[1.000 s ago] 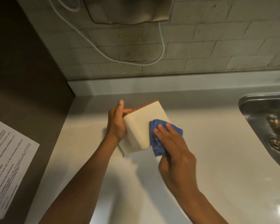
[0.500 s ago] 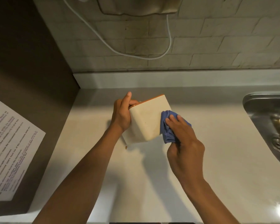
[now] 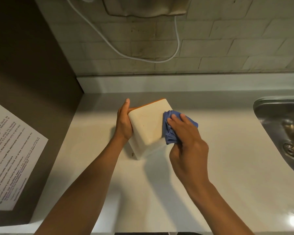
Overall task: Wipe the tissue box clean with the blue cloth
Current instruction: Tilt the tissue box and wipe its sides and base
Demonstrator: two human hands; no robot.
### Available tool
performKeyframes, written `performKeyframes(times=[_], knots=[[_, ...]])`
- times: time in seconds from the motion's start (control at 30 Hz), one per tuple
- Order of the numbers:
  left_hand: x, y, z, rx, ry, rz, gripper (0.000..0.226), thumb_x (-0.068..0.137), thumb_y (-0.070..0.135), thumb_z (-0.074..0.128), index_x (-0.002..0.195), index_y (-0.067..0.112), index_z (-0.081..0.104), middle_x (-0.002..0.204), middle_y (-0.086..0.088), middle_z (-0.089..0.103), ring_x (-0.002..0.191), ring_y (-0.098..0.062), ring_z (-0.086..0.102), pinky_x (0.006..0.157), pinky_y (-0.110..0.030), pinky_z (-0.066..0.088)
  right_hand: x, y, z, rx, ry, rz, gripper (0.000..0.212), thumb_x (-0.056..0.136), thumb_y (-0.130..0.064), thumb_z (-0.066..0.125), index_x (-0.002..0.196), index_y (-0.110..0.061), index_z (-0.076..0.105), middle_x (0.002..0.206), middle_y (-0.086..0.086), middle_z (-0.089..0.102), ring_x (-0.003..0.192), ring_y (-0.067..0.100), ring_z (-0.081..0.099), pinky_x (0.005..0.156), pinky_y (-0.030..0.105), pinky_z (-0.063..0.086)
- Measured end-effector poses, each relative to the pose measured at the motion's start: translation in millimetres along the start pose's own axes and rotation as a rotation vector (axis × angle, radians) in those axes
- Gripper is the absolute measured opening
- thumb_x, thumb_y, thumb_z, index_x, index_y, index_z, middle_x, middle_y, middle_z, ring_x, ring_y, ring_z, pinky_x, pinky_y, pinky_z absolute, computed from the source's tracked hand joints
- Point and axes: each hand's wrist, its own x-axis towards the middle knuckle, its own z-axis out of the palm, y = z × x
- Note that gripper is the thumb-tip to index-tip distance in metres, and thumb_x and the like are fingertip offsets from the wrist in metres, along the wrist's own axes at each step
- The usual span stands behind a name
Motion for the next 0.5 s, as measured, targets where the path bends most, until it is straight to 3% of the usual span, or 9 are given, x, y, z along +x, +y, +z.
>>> performKeyframes(times=[0.1, 0.23, 0.3, 0.4, 0.5], knots=[[-3.0, -4.9, -3.5, -0.012, 0.014, -0.029, 0.064, 0.107, 0.05, 0.028, 0.097, -0.003, 0.063, 0.105, -0.036, 0.061, 0.097, -0.05, 0.059, 0.093, -0.054, 0.049, -15.9, -9.9, 4.0, 0.002, -0.042, -0.068, 0.048, 0.074, 0.02, 0.061, 0.118, 0.001, 0.066, 0.126, 0.011, 0.062, 0.125, 0.032, 0.052, 0.102, 0.034, 0.044], [-5.5, -1.2, -2.7, 0.052, -0.057, 0.091, 0.058, 0.094, 0.06, 0.046, 0.068, 0.013, 0.065, 0.074, -0.017, 0.064, 0.079, -0.037, 0.062, 0.075, -0.04, 0.048, -26.9, -3.0, -5.3, -0.016, -0.019, -0.097, 0.042, 0.078, 0.01, 0.051, 0.116, 0.001, 0.067, 0.125, 0.01, 0.063, 0.124, 0.028, 0.053, 0.099, 0.034, 0.046], [-4.9, 2.8, 3.7, 0.155, -0.115, 0.209, 0.06, 0.086, 0.065, 0.041, 0.049, 0.022, 0.063, 0.054, 0.0, 0.061, 0.06, -0.022, 0.061, 0.062, -0.028, 0.045, -19.4, 5.5, -9.5, -0.017, 0.004, -0.013, 0.05, 0.07, 0.02, 0.049, 0.115, 0.003, 0.067, 0.123, 0.013, 0.064, 0.122, 0.031, 0.054, 0.094, 0.038, 0.046], [-2.1, 5.7, 9.1, 0.219, -0.207, 0.257, 0.064, 0.089, 0.064, 0.034, 0.044, 0.029, 0.063, 0.048, 0.007, 0.059, 0.051, -0.009, 0.059, 0.057, -0.021, 0.043, -12.6, 3.6, -8.7, -0.021, 0.024, 0.05, 0.058, 0.064, 0.029, 0.056, 0.115, 0.003, 0.066, 0.122, 0.014, 0.064, 0.118, 0.035, 0.057, 0.093, 0.041, 0.048], [1.4, 3.1, 5.0, 0.2, -0.233, 0.274, 0.064, 0.09, 0.063, 0.032, 0.044, 0.031, 0.063, 0.047, 0.009, 0.058, 0.049, -0.006, 0.058, 0.055, -0.017, 0.043, -26.3, -5.4, -3.2, -0.013, 0.018, -0.032, 0.048, 0.071, 0.016, 0.052, 0.115, 0.004, 0.066, 0.123, 0.014, 0.063, 0.119, 0.033, 0.056, 0.095, 0.038, 0.047]])
